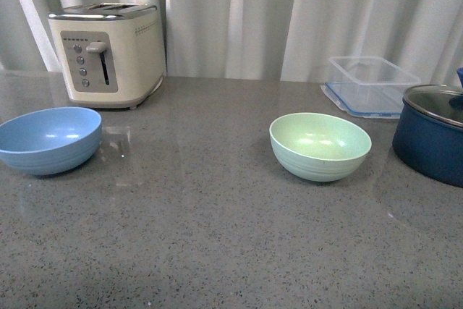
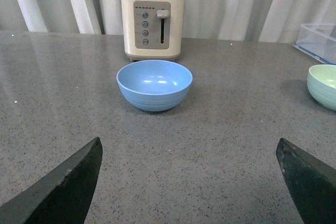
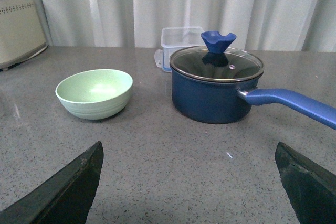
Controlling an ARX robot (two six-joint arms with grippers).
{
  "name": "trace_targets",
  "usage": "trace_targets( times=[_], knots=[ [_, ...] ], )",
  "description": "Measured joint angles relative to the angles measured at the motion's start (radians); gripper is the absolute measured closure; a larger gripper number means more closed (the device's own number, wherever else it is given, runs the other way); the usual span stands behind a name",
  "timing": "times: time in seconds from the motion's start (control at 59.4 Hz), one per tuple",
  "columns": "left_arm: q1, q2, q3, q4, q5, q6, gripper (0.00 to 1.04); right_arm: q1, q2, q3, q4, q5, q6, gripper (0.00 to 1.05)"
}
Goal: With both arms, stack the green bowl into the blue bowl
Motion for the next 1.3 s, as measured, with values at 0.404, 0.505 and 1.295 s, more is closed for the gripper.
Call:
trace_targets(
  times=[0.404,0.505,1.295],
  knots=[
    [0.0,0.0,0.0,0.0,0.0,0.0,0.07,0.0,0.0,0.0,0.0,0.0,0.0,0.1],
    [0.0,0.0,0.0,0.0,0.0,0.0,0.07,0.0,0.0,0.0,0.0,0.0,0.0,0.1],
    [0.144,0.891,0.583,0.047,-0.017,-0.264,0.07,0.0,0.0,0.0,0.0,0.0,0.0,0.1]
  ],
)
